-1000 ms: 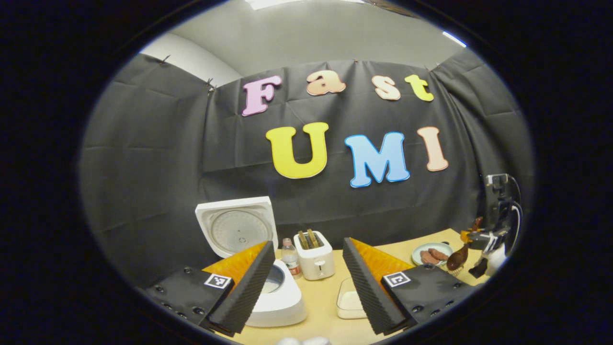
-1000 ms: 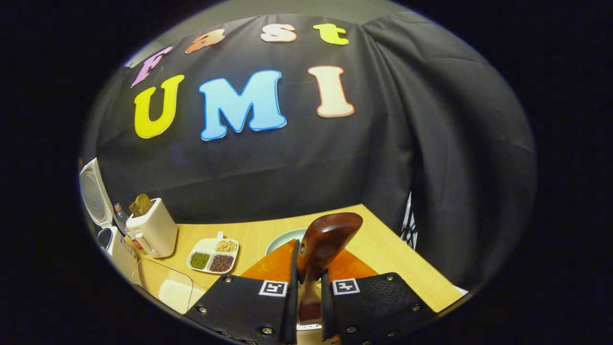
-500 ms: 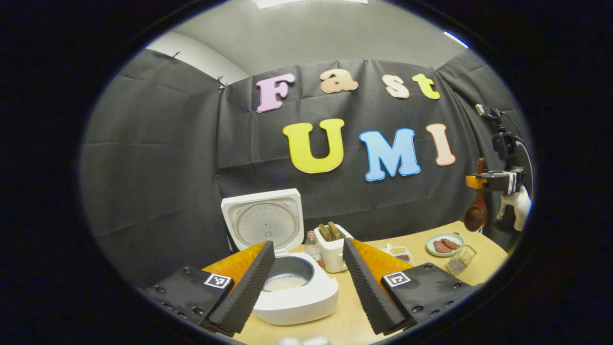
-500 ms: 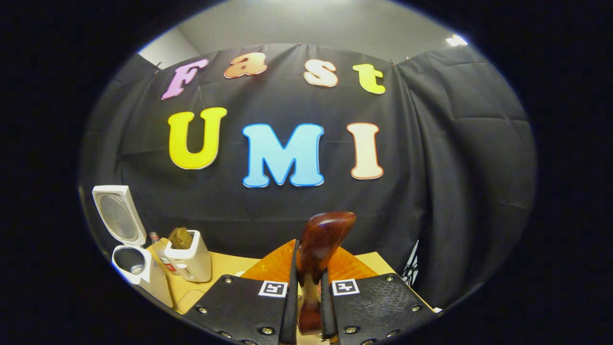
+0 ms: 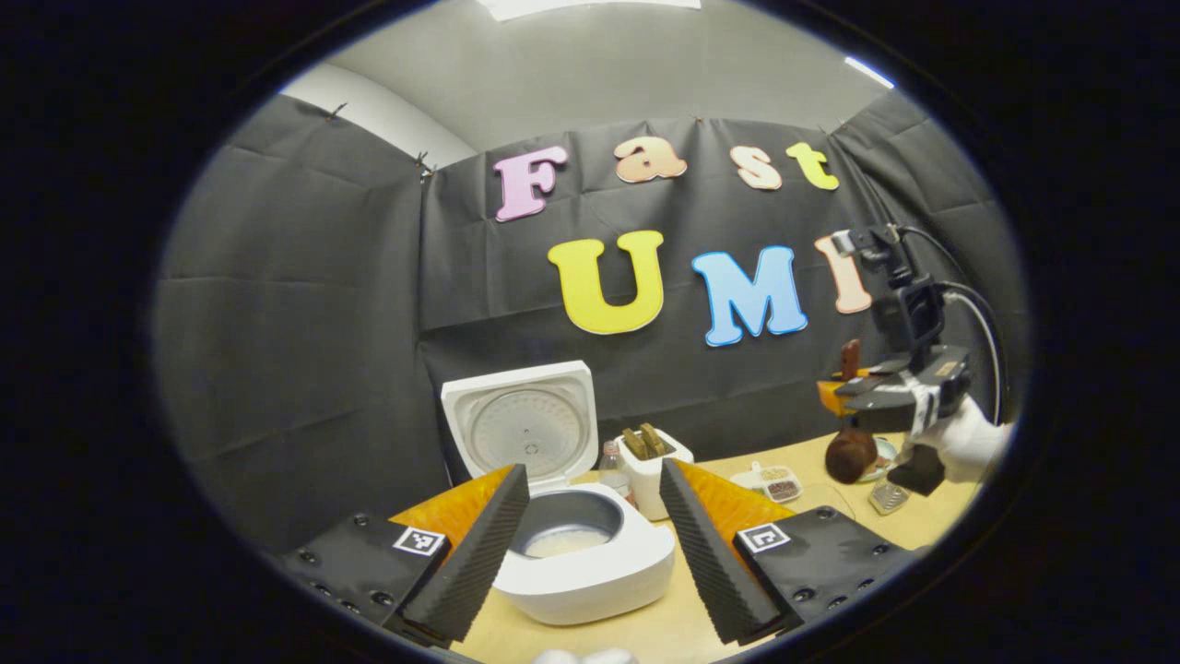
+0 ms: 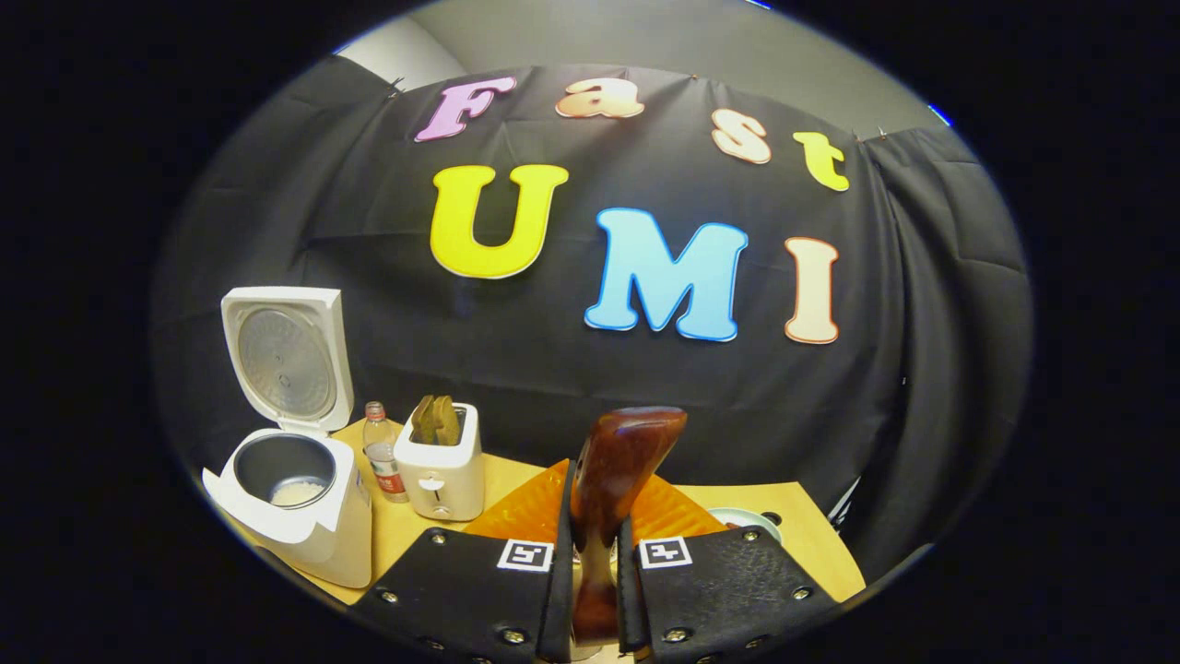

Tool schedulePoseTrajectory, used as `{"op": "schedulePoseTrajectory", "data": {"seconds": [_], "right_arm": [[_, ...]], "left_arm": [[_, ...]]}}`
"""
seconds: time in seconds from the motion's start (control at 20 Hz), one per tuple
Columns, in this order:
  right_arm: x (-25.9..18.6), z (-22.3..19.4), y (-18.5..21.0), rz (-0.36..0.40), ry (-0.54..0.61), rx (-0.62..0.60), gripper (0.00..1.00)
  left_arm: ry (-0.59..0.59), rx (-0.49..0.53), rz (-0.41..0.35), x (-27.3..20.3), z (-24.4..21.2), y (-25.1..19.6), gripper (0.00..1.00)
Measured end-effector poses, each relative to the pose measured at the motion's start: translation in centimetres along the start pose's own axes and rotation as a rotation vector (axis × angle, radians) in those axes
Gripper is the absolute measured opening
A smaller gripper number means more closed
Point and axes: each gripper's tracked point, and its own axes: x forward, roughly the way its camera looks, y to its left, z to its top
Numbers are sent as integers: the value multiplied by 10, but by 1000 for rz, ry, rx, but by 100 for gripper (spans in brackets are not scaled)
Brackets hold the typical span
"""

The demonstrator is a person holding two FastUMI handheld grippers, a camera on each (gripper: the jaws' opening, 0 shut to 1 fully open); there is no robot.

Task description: Close the left gripper, press the button to open the rice cooker; take a wooden spoon from the chopstick holder with the right hand, scoop a spoonful of rice and pour it into the rice cooker, then put the wooden spoon back into the chopstick holder.

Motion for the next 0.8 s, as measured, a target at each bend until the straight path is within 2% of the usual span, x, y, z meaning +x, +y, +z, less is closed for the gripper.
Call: {"op": "schedulePoseTrajectory", "data": {"seconds": [0.35,0.45,0.55,0.6,0.8], "right_arm": [[39,-91,38,5,136,-158,20],[44,-107,39,-3,154,-201,20],[48,-120,35,-13,177,-238,20],[49,-128,33,-17,190,-253,20],[51,-149,36,-18,234,-275,20]], "left_arm": [[26,7,25,4,-12,16,100],[38,3,37,4,-16,22,98],[49,3,46,5,-22,25,99],[53,4,48,6,-23,26,96],[60,7,44,9,-27,25,98]]}}
